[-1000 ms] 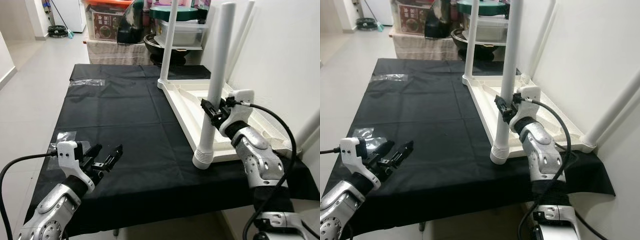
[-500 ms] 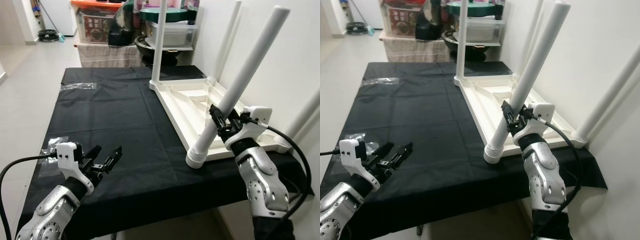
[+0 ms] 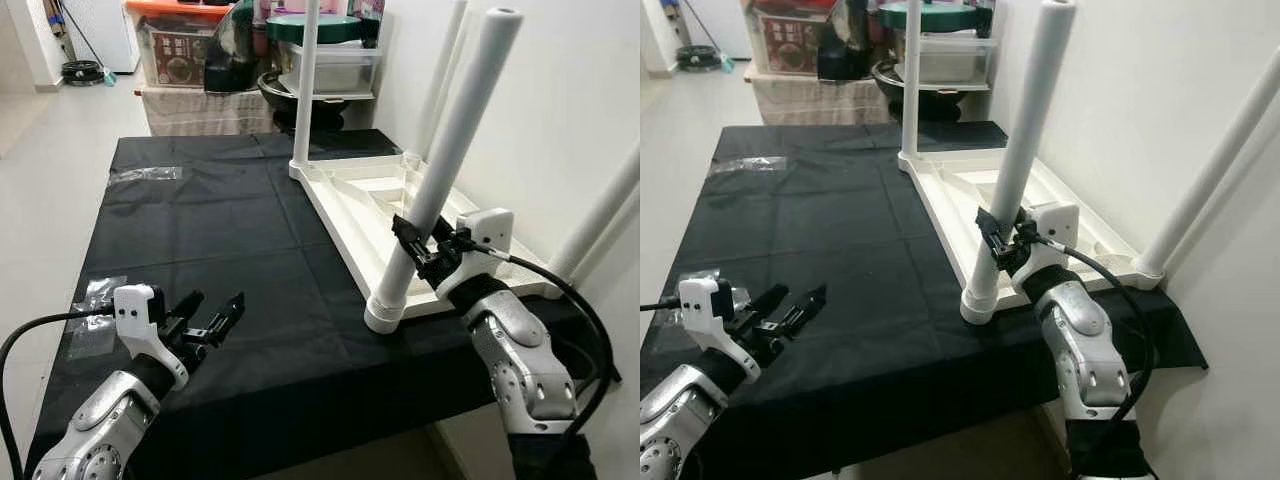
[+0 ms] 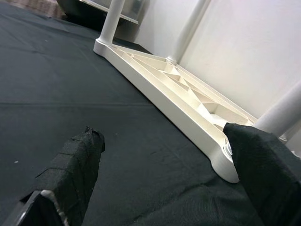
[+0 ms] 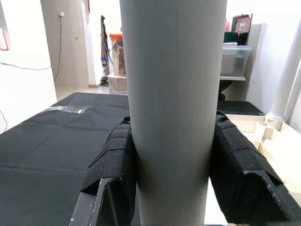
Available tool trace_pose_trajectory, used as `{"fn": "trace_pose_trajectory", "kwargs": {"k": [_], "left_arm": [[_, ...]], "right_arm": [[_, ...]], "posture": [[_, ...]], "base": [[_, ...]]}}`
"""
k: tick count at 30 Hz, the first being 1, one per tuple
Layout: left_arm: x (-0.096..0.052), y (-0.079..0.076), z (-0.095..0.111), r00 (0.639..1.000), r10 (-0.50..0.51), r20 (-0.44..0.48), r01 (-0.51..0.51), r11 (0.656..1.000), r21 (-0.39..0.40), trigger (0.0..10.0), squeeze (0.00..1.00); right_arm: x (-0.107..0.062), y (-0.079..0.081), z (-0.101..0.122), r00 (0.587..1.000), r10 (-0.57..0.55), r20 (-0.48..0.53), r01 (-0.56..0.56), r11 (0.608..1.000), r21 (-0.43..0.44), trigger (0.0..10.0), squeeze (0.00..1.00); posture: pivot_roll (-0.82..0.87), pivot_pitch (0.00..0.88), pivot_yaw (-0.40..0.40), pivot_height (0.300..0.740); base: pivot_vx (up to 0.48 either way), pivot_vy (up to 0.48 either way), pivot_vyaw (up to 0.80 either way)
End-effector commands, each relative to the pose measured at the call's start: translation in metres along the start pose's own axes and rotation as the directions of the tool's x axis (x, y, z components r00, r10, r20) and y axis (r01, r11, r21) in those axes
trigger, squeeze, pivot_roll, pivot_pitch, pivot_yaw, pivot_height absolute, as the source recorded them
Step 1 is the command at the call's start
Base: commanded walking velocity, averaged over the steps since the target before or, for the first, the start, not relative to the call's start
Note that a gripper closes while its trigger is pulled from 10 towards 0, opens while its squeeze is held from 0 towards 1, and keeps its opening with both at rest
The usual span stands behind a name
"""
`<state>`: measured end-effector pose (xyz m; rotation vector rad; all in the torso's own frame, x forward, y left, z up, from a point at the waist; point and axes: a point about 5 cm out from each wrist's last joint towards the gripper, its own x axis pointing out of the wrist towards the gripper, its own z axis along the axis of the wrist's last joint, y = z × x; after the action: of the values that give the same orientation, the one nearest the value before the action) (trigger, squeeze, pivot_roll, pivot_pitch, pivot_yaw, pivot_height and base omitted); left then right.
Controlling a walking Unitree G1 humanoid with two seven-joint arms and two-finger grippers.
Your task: Building children table
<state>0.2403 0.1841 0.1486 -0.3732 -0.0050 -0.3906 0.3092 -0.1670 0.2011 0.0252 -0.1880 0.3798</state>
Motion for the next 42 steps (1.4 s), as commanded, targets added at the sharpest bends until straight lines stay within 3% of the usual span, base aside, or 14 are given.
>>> {"fn": "trace_pose_trajectory", "kwargs": {"k": [1,15,28,34,36,42], "left_arm": [[-0.001,0.000,-0.002,1.000,0.004,-0.006,-0.004,1.000,-0.005,10.0,0.00],[-0.001,0.001,-0.003,1.000,0.005,-0.011,-0.005,1.000,-0.006,10.0,0.00],[-0.001,0.000,-0.003,1.000,0.004,-0.008,-0.005,1.000,-0.005,10.0,0.00],[0.000,0.000,-0.003,1.000,0.005,-0.005,-0.005,1.000,-0.006,10.0,0.00],[0.000,0.000,-0.002,1.000,0.005,-0.002,-0.005,1.000,-0.005,10.0,0.00],[-0.001,0.002,-0.001,1.000,0.011,0.003,-0.011,1.000,0.000,10.0,0.00]], "right_arm": [[0.000,0.001,-0.019,0.994,0.005,-0.107,-0.002,1.000,0.029,0.0,0.00],[-0.004,0.009,-0.032,0.988,-0.035,-0.152,0.046,0.997,0.066,0.0,0.00],[0.000,0.013,-0.036,0.978,-0.050,-0.200,0.055,0.998,0.022,0.0,0.00],[0.004,0.012,-0.046,0.939,-0.204,-0.278,0.201,0.979,-0.040,0.0,0.00],[0.002,0.007,-0.049,0.907,-0.301,-0.293,0.296,0.953,-0.063,0.0,0.00],[-0.001,0.000,-0.049,0.845,-0.442,-0.301,0.448,0.893,-0.054,0.0,0.00]], "posture": [[0.04,0.000,-0.097,0.740],[0.04,0.000,-0.095,0.740],[0.04,0.000,-0.101,0.740],[0.04,0.000,-0.104,0.740],[0.05,0.000,-0.107,0.740],[0.06,0.000,-0.114,0.740]], "base": [[0.000,0.000,0.00],[0.000,0.000,0.00],[0.000,0.000,0.00],[0.000,0.000,0.00],[0.000,0.000,0.00],[0.000,0.000,0.00]]}}
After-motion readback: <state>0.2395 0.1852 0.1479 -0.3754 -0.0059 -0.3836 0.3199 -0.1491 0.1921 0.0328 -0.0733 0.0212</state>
